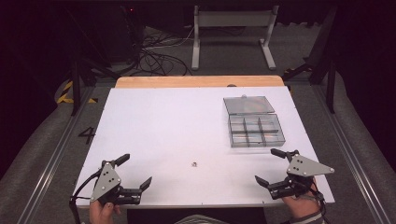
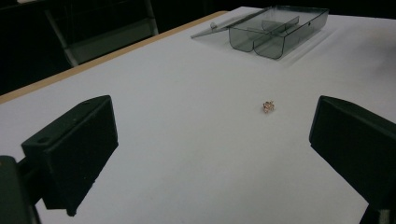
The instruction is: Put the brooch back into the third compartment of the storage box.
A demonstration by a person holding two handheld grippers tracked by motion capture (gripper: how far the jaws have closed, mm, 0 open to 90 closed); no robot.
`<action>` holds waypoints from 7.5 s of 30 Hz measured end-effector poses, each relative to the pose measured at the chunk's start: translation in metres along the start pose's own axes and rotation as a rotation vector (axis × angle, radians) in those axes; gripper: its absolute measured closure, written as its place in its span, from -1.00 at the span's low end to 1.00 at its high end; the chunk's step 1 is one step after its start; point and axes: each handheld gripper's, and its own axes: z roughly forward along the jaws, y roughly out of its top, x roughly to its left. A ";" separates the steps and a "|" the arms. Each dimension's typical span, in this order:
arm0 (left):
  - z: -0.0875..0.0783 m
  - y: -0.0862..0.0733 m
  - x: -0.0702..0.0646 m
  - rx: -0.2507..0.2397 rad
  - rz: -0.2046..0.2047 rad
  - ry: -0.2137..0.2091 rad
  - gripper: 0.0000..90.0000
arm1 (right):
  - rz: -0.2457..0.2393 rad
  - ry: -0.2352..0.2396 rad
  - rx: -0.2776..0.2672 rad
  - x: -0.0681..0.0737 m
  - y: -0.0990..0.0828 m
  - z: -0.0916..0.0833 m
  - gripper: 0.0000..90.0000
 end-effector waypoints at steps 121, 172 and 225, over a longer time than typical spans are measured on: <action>0.002 -0.002 0.002 0.023 -0.017 -0.007 -0.97 | 0.027 0.217 0.179 0.032 0.080 0.126 -0.31; 0.005 -0.002 0.003 0.030 -0.028 -0.006 -0.97 | -0.061 0.231 0.472 0.062 0.054 0.212 0.39; 0.005 -0.003 0.004 0.041 -0.020 -0.006 -0.97 | -0.069 0.219 0.336 0.060 0.076 0.180 0.79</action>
